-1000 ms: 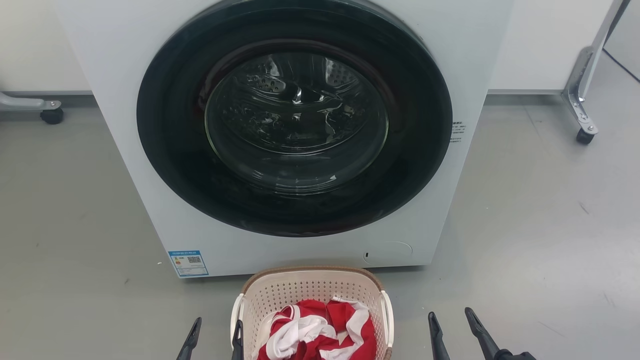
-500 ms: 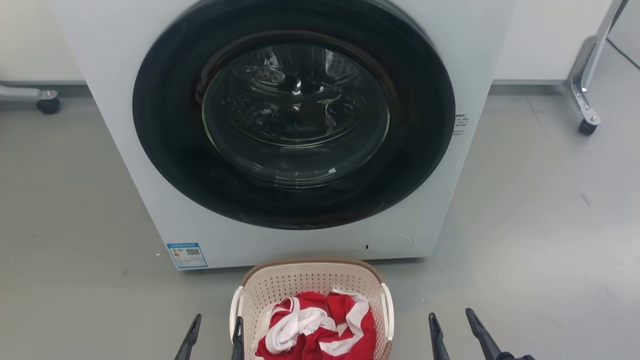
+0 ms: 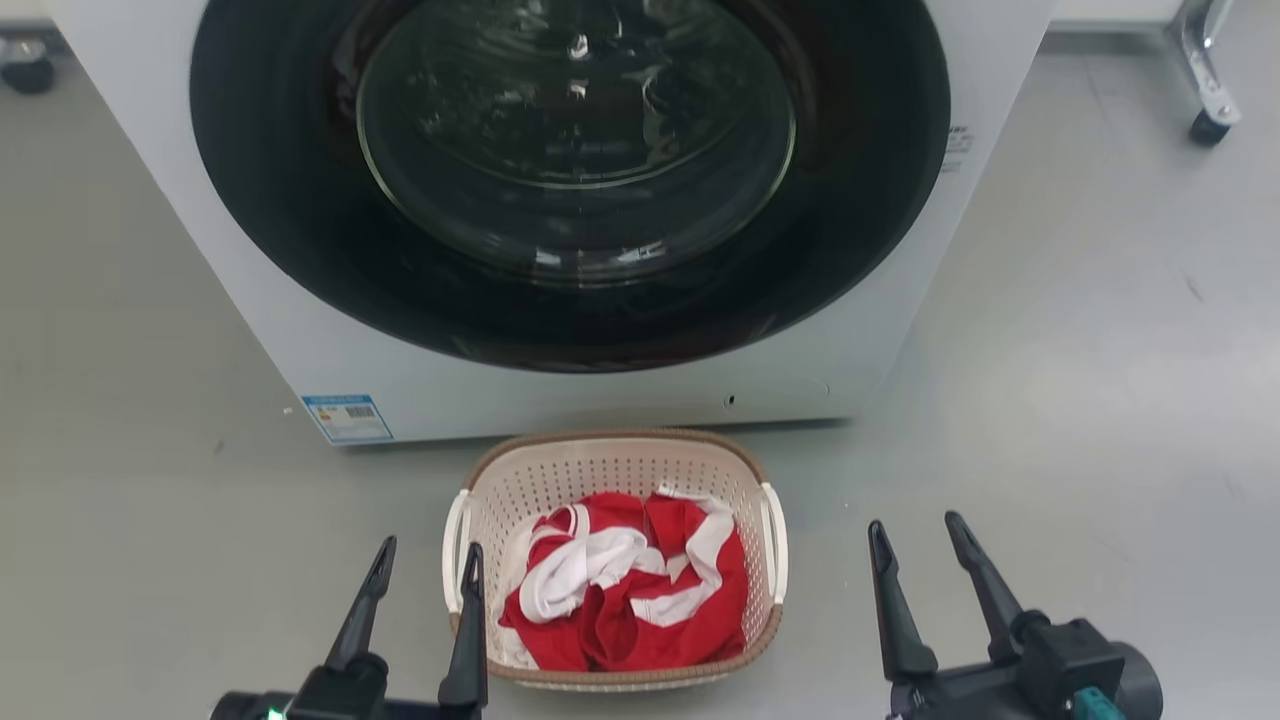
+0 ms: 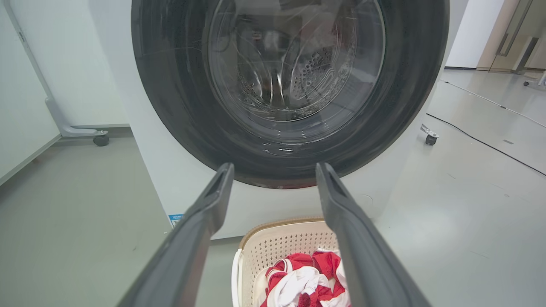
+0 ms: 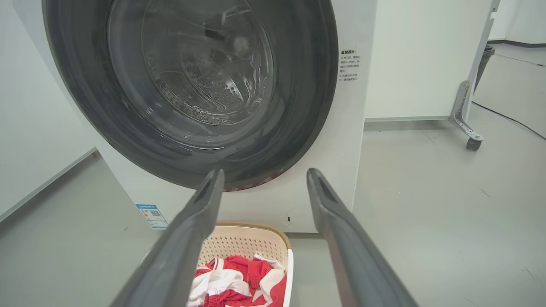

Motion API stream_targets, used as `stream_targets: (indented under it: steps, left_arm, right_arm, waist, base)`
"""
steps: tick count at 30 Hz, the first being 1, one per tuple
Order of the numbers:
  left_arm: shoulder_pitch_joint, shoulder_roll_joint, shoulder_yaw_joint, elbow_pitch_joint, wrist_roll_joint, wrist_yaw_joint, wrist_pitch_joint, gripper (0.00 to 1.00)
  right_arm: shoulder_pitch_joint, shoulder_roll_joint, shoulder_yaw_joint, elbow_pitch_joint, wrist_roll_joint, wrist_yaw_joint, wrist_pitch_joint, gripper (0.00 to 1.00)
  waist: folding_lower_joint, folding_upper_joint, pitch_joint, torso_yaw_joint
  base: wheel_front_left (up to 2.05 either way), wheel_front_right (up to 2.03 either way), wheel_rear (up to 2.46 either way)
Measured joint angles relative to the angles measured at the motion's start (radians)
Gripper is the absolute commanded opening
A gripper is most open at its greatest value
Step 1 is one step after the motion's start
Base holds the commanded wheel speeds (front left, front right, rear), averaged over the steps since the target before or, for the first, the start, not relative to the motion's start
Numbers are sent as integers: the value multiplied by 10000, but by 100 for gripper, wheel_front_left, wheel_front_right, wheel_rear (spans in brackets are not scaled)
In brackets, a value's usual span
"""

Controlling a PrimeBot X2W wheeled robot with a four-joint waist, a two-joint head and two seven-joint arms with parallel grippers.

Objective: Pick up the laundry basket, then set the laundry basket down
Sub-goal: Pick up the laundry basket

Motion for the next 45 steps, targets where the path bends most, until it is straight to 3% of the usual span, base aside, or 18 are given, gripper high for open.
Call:
stream_targets:
  steps: [25,45]
  left_arm:
    - [-3494,-111,650,1875,-104,2,-2,100]
    - [-6188,-219,880,3948,-591,-196,-2,100]
  right_arm:
    - [-3658,-27,-391,1983,-63,355,-40,100]
    - [-6467,-65,-602,3860,-58,405,-40,100]
  waist:
    - [-1,1,3653,-71]
    - [-1,2,6484,86]
  base:
    - [0,0,0]
    - [0,0,0]
